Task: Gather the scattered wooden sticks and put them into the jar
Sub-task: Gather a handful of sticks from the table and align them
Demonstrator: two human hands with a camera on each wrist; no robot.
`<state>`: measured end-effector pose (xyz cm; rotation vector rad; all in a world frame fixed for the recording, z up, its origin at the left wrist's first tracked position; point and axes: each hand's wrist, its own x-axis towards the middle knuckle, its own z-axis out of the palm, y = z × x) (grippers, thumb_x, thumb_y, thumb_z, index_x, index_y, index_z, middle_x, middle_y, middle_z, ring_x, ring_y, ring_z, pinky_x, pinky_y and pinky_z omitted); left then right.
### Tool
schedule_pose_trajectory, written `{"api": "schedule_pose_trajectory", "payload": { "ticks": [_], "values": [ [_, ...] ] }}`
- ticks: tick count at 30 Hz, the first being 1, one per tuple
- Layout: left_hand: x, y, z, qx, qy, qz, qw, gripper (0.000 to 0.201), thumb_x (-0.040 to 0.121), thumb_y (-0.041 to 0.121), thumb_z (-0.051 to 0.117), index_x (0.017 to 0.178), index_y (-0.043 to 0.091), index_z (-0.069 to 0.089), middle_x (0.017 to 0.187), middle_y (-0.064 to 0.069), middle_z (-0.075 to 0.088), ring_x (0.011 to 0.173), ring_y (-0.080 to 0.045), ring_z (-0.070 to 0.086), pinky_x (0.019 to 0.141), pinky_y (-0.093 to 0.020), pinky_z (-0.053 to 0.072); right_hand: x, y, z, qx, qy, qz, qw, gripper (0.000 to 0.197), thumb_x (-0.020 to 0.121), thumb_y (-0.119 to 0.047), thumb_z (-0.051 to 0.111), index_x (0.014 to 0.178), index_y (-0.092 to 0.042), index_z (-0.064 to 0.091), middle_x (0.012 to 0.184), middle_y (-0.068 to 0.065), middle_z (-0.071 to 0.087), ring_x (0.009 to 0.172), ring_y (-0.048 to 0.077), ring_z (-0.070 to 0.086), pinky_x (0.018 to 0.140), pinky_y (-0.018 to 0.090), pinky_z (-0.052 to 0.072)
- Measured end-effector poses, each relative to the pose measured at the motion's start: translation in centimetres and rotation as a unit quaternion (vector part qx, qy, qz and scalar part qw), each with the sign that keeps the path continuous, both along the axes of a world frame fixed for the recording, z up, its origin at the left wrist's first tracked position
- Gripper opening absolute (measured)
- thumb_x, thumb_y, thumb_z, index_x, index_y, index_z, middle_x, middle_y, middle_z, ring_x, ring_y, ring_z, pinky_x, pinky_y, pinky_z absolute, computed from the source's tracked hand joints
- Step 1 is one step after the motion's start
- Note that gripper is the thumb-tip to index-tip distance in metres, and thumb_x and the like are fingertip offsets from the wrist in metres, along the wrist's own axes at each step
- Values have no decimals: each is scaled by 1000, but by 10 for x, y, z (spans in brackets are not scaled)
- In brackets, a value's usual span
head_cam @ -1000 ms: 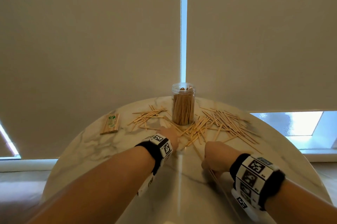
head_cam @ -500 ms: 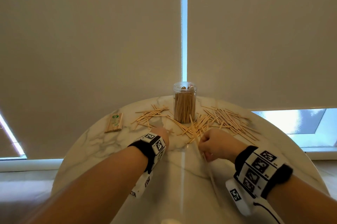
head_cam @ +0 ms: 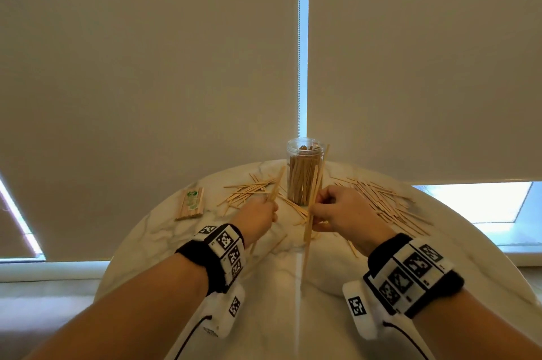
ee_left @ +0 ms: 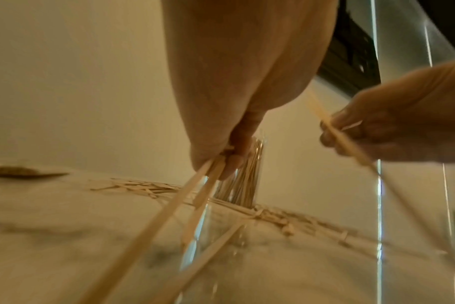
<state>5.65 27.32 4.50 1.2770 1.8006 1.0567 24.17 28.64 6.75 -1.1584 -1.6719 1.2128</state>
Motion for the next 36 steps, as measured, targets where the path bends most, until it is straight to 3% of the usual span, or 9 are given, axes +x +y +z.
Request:
{"api": "schedule_pose_trajectory", "payload": {
  "ticks": [4,8,13,17,20,26,29,33,36],
  "values": [
    [16,-6,7,47,-130,-18,990,19,102,16,37,100,11,56,96,-16,73,76,-23,65,66,-34,51,-23,12,0,15,30,6,999,16,87,-1,68,99,8,61,93,23,71,80,30,75,75,45,63],
    [23,1,4,64,-176,-39,982,24,104,16,32,109,9,54,78,-13,61,54,-16,53,49,-30,47,-41,25,2,46,46,6,998,16,84,-7,69,96,3,64,93,23,69,78,31,70,77,53,61],
    [18,14,0,60,-178,-50,981,47,103,58,31,115,24,62,64,5,46,47,-6,37,42,-21,31,-41,42,2,37,-7,8,999,18,84,-23,73,92,-7,71,93,10,74,93,25,72,82,45,62],
    [18,18,0,29,-210,-88,973,44,105,51,34,122,20,61,56,8,39,40,-3,31,37,-18,24,-36,44,3,78,-84,41,992,15,89,-27,72,90,-12,73,90,7,74,91,27,70,79,42,61],
    [16,24,3,50,-216,-97,970,36,107,44,35,112,19,61,56,8,39,39,-3,30,36,-18,24,-33,44,10,122,-132,19,984,14,89,-30,71,91,-15,71,86,5,74,84,25,70,80,43,59],
    [27,29,17,118,-202,-141,962,37,106,46,34,98,24,63,58,11,45,45,-4,35,42,-20,27,-15,39,38,215,-162,-23,963,11,91,-29,69,81,-26,70,78,-8,70,75,9,66,64,24,47],
    [31,34,26,149,-194,-156,957,40,106,46,34,98,18,61,63,6,47,49,-7,35,43,-22,28,-18,42,36,235,-88,-61,966,5,92,-30,67,95,-27,64,86,-8,70,75,9,70,73,33,60],
    [30,37,29,158,-176,-239,942,29,108,33,38,101,15,59,71,3,51,50,-5,36,44,-19,27,-7,45,46,234,68,-107,964,55,96,-29,66,142,-36,37,106,-7,70,84,4,73,75,28,61],
    [34,37,31,116,-206,-282,930,24,107,28,39,102,14,58,66,5,39,53,-7,29,48,-22,21,6,46,54,261,73,-97,958,65,100,-16,60,152,-38,29,111,-10,70,87,10,74,75,27,62]
  ]
}}
